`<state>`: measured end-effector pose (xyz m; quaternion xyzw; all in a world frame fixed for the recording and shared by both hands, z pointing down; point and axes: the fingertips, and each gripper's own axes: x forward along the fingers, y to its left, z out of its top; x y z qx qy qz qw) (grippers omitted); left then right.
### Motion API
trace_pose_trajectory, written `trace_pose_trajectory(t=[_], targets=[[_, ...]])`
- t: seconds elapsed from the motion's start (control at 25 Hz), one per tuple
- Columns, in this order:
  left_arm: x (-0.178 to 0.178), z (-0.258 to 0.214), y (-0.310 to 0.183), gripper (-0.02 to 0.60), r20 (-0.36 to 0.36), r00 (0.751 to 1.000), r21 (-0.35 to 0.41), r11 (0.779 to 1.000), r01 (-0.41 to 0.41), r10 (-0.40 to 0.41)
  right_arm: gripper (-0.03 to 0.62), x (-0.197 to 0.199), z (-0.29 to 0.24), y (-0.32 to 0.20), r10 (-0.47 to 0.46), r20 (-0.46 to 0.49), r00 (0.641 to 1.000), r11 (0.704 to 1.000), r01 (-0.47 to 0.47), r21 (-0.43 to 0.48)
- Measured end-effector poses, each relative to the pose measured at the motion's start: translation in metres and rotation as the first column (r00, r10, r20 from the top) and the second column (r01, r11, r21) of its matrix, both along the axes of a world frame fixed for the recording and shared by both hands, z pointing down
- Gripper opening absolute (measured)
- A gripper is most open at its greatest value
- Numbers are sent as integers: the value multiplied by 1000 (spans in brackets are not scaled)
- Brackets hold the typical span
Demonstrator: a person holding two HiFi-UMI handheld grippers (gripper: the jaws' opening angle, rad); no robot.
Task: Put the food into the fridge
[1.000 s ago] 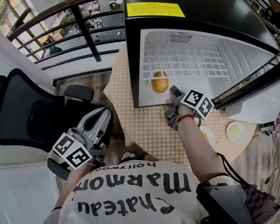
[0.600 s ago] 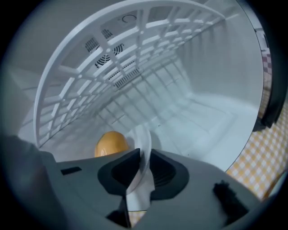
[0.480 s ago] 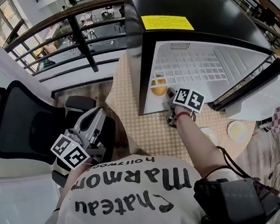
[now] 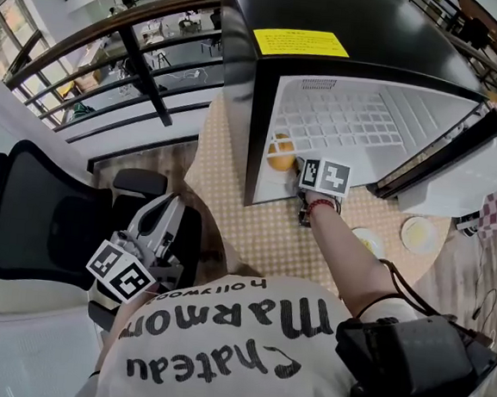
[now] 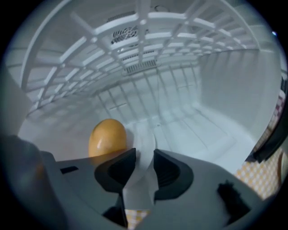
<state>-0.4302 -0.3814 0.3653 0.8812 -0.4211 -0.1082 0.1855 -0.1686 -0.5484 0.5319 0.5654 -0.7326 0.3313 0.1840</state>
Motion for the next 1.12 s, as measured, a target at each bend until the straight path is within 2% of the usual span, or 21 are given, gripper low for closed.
trace_pose_trajectory(t=[0.08, 0.24, 0.48, 0.88, 1.12], targets=[[-4, -1, 0, 3, -3, 1000, 0, 1000, 10, -10, 143, -1, 2, -1, -19, -56, 998, 1000, 19, -9], [-8, -1, 4, 5, -2, 1000, -2, 1000, 27, -27, 143, -1, 3, -1, -20, -53, 998, 1000, 19, -8], [-8, 3, 8, 5, 2, 999, -8, 999, 38, -38, 143, -2, 3, -4, -57, -115, 992, 998, 59, 13], [-11, 2, 11, 5, -6, 998, -9, 998, 62, -63, 159, -6, 1, -6, -155, -264, 952, 984, 172, 43], [-10, 2, 12, 5, 5, 998, -9, 998, 64, -64, 160, -11, 1, -7, -187, -295, 937, 975, 213, 56]])
